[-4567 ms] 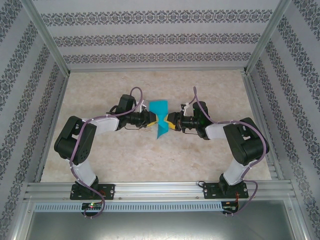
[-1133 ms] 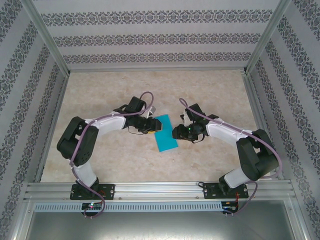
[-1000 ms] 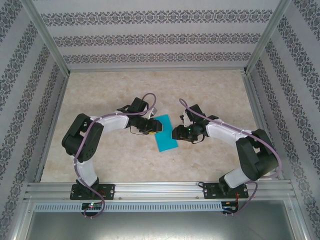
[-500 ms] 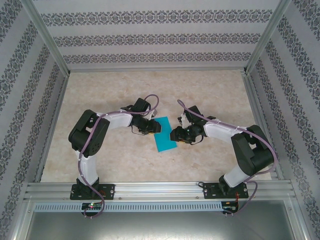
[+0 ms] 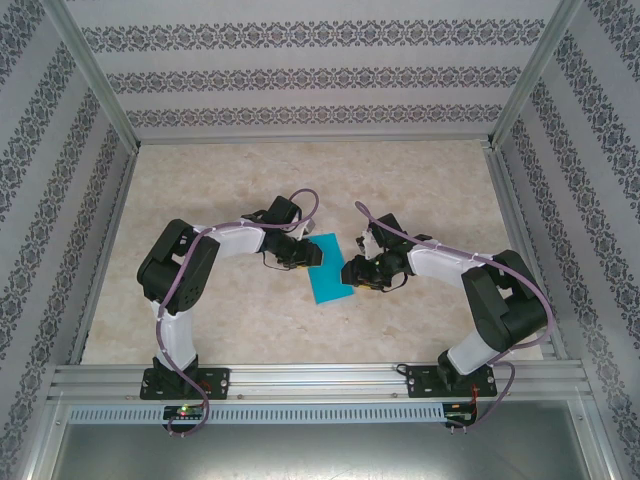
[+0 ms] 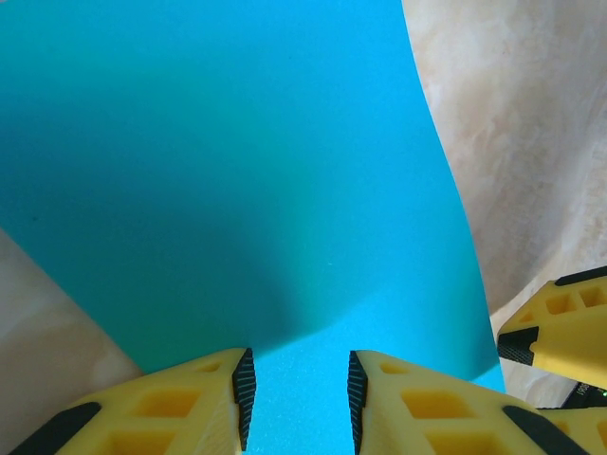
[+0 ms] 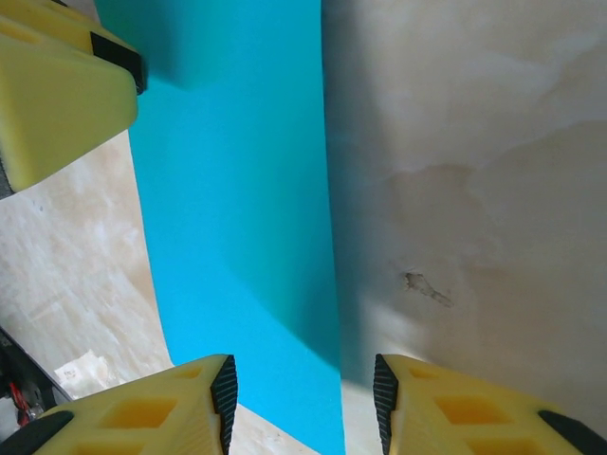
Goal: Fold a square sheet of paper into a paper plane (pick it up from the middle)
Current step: Third fold the triangle at the center of the table.
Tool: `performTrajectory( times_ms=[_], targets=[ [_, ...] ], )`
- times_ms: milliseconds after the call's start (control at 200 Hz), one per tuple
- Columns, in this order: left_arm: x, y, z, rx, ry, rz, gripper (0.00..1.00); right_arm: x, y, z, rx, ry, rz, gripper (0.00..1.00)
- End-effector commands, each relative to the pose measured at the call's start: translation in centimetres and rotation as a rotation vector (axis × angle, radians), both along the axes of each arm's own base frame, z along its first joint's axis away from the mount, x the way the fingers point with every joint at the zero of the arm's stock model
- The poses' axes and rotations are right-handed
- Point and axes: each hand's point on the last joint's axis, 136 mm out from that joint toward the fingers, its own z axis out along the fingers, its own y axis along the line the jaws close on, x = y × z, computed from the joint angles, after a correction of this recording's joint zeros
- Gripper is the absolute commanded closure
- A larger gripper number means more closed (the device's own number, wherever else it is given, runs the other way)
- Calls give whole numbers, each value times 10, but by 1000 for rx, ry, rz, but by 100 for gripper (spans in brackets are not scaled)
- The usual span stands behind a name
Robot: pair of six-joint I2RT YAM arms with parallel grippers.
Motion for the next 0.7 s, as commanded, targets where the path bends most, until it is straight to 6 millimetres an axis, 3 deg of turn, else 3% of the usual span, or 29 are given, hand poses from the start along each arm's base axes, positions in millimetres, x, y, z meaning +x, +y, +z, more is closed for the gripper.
performTrajectory(
  times_ms=[0, 275, 694],
  targets=[
    [-9, 6, -19, 63, 32, -25, 64, -9, -4, -12, -38, 32, 11, 55],
    [-11, 7, -24, 67, 42, -27, 64, -12, 12, 0, 65, 40, 35, 56],
    [-13, 8, -26, 68, 46, -33, 64, -9, 18, 23, 191, 30, 5, 63]
  ],
)
